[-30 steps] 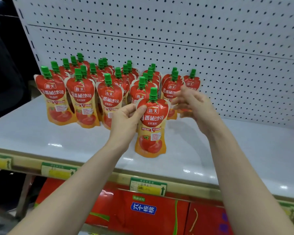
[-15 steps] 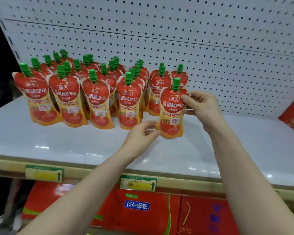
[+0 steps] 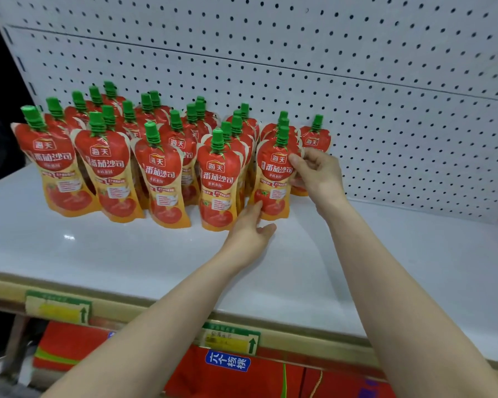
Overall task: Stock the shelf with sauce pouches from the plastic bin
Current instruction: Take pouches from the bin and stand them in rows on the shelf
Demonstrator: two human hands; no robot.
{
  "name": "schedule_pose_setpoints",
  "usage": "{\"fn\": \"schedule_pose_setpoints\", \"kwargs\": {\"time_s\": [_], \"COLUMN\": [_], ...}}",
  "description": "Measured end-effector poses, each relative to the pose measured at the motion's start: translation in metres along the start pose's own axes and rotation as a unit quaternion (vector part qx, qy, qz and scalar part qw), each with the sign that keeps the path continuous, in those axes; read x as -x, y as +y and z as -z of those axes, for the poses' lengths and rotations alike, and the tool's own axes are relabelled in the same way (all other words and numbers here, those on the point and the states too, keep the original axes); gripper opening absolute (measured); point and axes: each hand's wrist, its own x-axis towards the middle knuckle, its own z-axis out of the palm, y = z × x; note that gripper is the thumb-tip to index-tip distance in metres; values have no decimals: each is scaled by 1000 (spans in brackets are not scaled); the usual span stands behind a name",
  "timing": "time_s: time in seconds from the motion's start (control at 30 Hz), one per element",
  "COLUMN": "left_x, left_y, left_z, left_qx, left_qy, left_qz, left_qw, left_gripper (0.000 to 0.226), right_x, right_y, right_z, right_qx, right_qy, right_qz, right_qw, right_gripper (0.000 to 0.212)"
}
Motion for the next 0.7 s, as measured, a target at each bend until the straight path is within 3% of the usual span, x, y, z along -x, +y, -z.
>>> {"fn": "schedule_pose_setpoints", "kwargs": {"time_s": [0.3,0.43,0.7], "left_x": [-4,4,62], "left_y": [-6,-1,9], "left_z": [-3,5,23], "left_qx": [25,36,72], "left_qy": [12,18,-10], "left_qz": [6,-5,-108], "left_qw": [1000,999,991], "left_gripper": [62,55,32], "right_x": [-5,9,126], "right_y": [8,10,8], "right_z": [-1,7,47], "right_qx": [64,130,304], "right_qy": [-18,17,104], "right_qz": [19,31,53], "right_qw": [998,991,945], "right_gripper": [6,17,17]}}
